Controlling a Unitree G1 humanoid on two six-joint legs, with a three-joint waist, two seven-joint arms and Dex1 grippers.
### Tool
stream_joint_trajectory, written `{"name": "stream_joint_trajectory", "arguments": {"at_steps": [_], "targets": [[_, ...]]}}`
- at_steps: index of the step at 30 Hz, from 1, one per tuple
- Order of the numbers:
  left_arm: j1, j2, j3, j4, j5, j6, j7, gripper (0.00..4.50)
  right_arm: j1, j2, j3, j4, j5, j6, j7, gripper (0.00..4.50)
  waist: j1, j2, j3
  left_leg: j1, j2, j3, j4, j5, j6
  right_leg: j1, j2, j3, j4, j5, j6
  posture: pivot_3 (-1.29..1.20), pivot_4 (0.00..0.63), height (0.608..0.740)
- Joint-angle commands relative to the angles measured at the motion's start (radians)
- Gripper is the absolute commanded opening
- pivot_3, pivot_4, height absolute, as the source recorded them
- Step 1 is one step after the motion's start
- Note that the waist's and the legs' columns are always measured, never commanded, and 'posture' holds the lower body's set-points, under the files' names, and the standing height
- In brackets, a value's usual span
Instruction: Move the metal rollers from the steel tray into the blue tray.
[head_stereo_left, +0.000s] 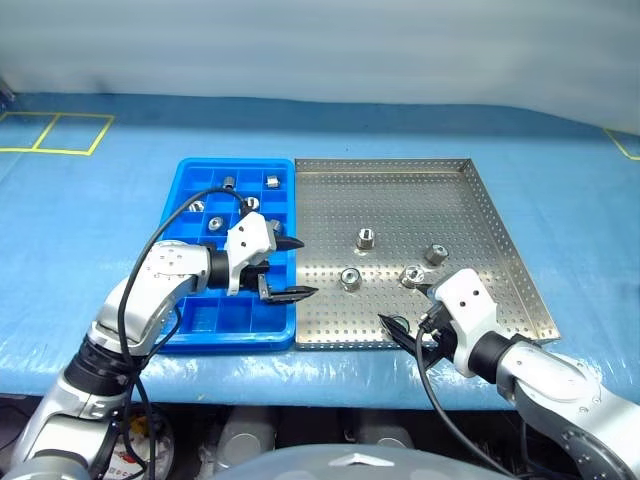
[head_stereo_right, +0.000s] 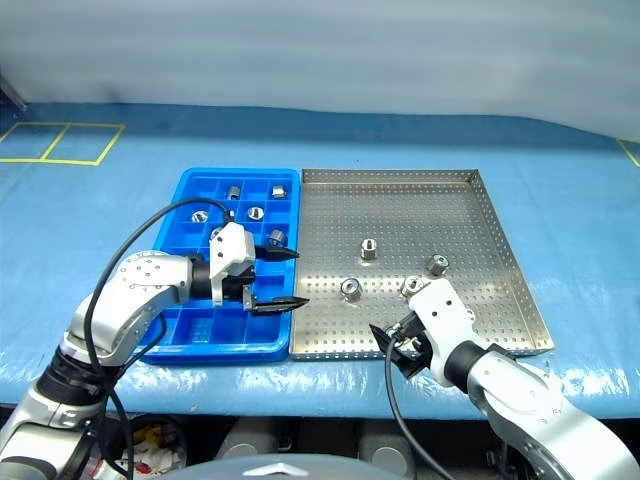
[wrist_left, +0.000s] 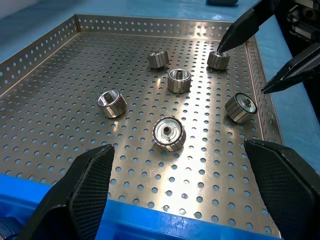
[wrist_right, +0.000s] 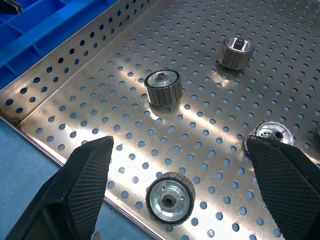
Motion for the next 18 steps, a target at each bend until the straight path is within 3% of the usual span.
{"name": "stream_joint_trajectory", "arguments": {"at_steps": [1,18], "targets": [[-0.007,0.001,0.024,-0.041,-0.032,0.022,-0.003,4.5,0.003,0.003,-0.019,-0.039,0.002,-0.011,-0.008,4.48,0.0,0.0,0.0,0.0,0.0,0.0,0.0,0.0,0.0,0.0,0.0,0.0,0.0,0.0,0.0,0.04,0.15,0.74],[0.008,0.018,0.025,-0.061,-0.051,0.067,-0.007,4.5,0.0,0.037,-0.01,-0.039,-0.003,-0.001,-0.02,4.48,-0.001,0.0,0.0,0.0,0.0,0.0,0.0,0.0,0.0,0.0,0.0,0.0,0.0,0.0,0.0,0.04,0.15,0.74]]}}
